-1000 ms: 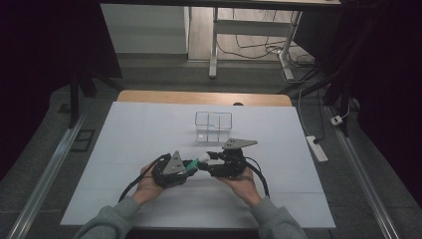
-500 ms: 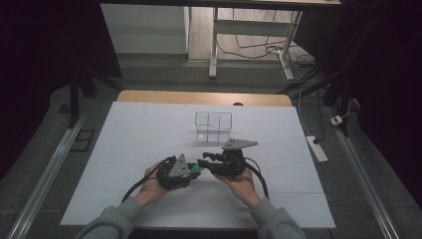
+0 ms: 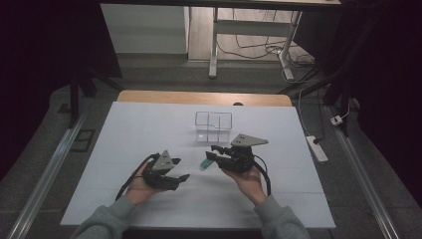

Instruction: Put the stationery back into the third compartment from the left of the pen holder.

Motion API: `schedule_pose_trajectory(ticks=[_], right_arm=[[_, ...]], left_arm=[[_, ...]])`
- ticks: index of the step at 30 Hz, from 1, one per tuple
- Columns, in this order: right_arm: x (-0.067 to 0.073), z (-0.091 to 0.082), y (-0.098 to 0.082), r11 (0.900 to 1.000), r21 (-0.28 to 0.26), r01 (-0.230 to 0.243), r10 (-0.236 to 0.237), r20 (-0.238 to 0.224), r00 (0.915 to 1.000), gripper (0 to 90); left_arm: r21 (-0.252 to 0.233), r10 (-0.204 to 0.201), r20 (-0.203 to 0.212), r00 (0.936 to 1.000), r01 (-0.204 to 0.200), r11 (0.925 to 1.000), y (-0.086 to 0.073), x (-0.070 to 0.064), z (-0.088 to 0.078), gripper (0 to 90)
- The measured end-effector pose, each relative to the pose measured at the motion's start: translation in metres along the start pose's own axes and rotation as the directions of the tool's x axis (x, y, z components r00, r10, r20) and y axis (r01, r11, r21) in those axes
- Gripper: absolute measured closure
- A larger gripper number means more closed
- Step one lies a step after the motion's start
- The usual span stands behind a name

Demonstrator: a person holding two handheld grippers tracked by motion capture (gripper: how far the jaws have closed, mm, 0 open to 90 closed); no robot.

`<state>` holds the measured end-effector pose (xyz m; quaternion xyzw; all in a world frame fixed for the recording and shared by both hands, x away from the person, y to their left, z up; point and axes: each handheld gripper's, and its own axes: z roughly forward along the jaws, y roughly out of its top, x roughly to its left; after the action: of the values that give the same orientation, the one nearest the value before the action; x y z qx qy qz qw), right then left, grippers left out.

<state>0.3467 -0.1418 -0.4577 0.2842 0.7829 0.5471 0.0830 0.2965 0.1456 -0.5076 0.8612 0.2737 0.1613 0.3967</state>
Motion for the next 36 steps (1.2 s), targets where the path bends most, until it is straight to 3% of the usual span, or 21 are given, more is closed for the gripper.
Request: schedule_pose_trajectory(ticks=[5,15,26,36], right_arm=[[-0.007,-0.009,0.008,1.000,-0.025,0.005,-0.004,0.042,0.9991,63.6],[-0.016,-0.021,0.020,0.998,-0.066,0.015,-0.009,0.085,0.9963,63.7],[-0.033,-0.025,0.041,0.992,-0.124,0.019,-0.002,0.137,0.9905,63.8],[-0.047,-0.023,0.056,0.985,-0.169,0.023,0.006,0.168,0.9857,63.8]], left_arm=[[-0.001,-0.040,-0.029,0.9988,0.040,0.9992,-0.017,0.009,-0.021,32.1],[0.013,-0.118,-0.072,0.9904,0.119,0.9928,-0.046,0.019,-0.044,31.2],[0.032,-0.162,-0.079,0.9836,0.165,0.9858,-0.062,0.026,-0.051,30.1],[0.053,-0.165,-0.077,0.9833,0.169,0.9842,-0.065,0.027,-0.050,28.9]])
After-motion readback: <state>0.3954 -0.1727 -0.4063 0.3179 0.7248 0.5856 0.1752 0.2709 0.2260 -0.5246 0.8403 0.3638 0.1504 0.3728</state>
